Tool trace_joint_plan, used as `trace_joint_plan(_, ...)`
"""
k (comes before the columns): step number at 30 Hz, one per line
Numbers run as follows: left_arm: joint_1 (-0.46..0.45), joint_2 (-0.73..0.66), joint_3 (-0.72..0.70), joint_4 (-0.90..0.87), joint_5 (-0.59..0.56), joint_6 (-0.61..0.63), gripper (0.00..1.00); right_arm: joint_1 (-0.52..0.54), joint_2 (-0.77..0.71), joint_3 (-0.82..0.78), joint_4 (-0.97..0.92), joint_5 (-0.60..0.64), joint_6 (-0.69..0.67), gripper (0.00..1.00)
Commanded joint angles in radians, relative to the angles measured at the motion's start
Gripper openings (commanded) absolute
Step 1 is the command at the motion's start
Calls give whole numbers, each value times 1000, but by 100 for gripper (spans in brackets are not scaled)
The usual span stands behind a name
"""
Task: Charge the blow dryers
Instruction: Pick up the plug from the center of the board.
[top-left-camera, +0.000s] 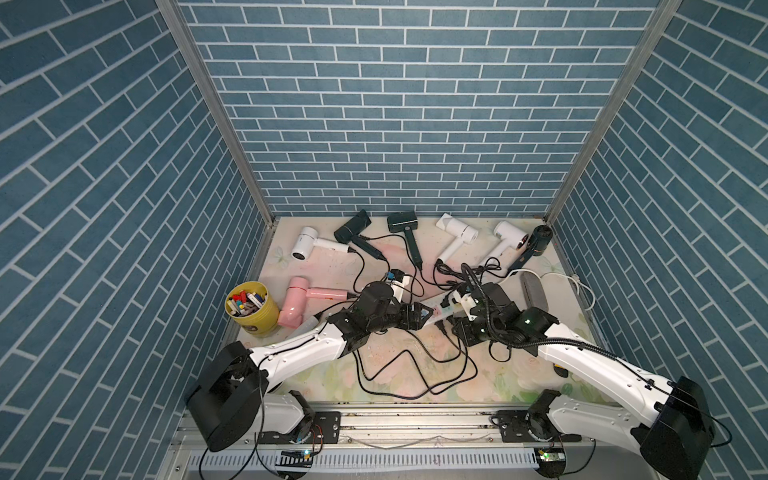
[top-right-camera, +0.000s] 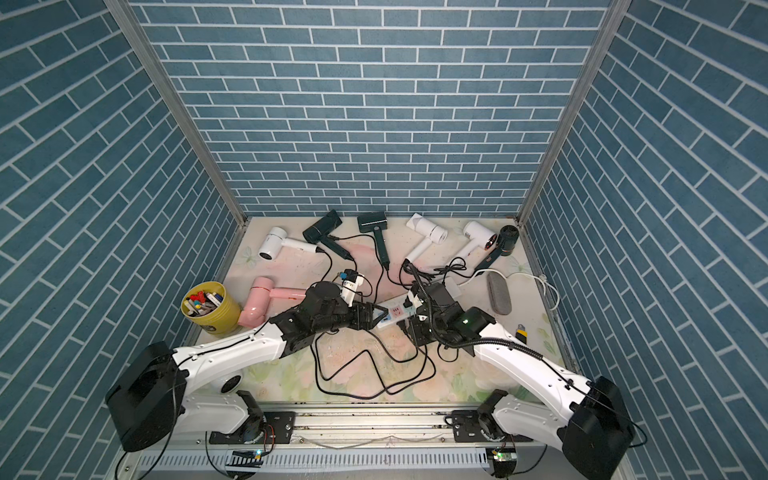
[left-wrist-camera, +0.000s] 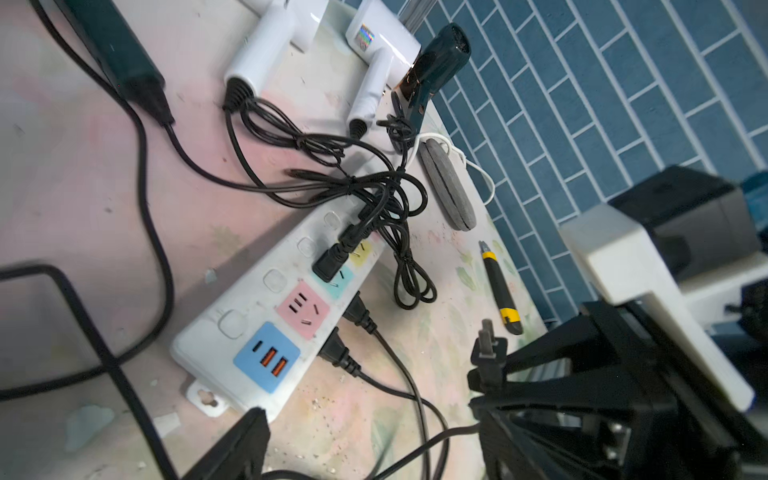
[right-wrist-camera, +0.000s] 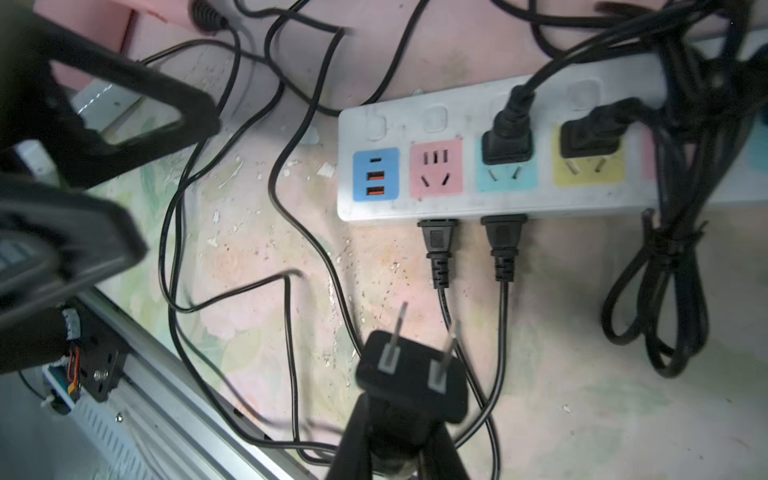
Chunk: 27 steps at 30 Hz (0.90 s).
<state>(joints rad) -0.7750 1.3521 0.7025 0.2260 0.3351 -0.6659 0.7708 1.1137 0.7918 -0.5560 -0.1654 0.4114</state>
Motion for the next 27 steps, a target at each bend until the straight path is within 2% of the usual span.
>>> trace_joint_plan(1, 31, 53, 25, 40, 217, -67, 80, 20, 30, 1, 15, -72, -110, 0)
trace_joint_plan(4, 32, 128, 46, 106, 324, -102, 77, 33, 56, 12, 21, -95, -128, 0)
trace_joint_plan(11, 32, 269, 28, 358, 441, -239, 71, 60, 92, 32, 21, -124, -150, 0)
trace_joint_plan(19, 28, 408, 12, 613, 515, -374, 47, 70, 86, 43, 18, -120, -158, 0)
trace_joint_plan(24, 21, 429, -1, 667, 523, -402, 46, 70, 77, 59, 10, -97, -155, 0)
trace_joint_plan(27, 20, 416, -33, 674, 520, -402, 49, 69, 87, 76, -5, -82, -152, 0)
